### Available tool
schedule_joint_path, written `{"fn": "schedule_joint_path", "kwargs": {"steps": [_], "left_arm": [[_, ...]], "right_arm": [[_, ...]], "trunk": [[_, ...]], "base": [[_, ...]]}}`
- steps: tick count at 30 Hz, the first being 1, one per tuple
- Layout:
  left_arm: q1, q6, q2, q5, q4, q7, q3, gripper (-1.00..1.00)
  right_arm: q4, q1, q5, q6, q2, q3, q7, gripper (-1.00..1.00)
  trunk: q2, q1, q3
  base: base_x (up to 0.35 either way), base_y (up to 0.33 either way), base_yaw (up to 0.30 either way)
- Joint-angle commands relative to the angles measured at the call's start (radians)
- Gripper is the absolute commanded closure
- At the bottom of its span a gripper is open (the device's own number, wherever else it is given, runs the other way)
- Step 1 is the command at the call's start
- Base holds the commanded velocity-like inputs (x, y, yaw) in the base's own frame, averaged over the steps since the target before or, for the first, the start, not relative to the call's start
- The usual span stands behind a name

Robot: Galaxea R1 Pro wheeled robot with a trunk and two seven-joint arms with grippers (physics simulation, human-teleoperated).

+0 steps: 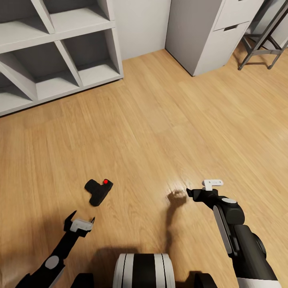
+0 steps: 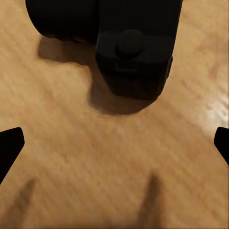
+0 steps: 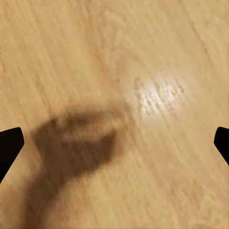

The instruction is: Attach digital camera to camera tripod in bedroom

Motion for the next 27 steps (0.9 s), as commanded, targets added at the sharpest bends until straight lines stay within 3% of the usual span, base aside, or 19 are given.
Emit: {"fn": "schedule_joint_path", "kwargs": {"steps": [1,6,7,12,18,27], "left_arm": [[-0.001,-0.007,-0.002,0.001,0.002,0.011,-0.007,-1.0],[-0.001,-0.018,-0.011,0.028,0.006,0.016,0.003,-1.0],[-0.001,-0.019,-0.013,0.063,0.008,0.017,0.004,-1.0],[-0.001,-0.018,-0.038,0.133,0.017,0.009,-0.002,-1.0],[-0.001,-0.023,-0.015,0.138,0.013,-0.013,-0.003,-1.0],[-0.001,-0.044,0.028,0.122,-0.03,-0.16,-0.002,-1.0]], "right_arm": [[-0.001,0.0,0.004,0.005,0.0,-0.001,0.007,-1.0],[-0.001,0.0,0.005,0.005,0.0,-0.001,0.007,-1.0],[-0.002,0.0,0.005,0.005,0.0,-0.001,0.007,-1.0],[-0.002,0.0,0.006,0.005,-0.001,-0.001,0.007,-1.0],[-0.002,0.0,0.006,0.005,-0.001,-0.001,0.007,-1.0],[-0.002,0.0,0.005,0.005,-0.001,-0.001,0.007,-1.0]], "trunk": [[0.0,0.0,-0.001],[0.0,0.0,-0.001],[0.0,0.0,-0.001],[0.0,0.0,-0.001],[0.0,0.0,-0.001],[0.0,0.0,-0.001]], "base": [[0.0,0.0,0.0],[0.0,0.0,0.0],[0.0,0.0,0.0],[0.0,0.0,0.0],[0.0,0.0,0.0],[0.0,0.0,0.0]]}}
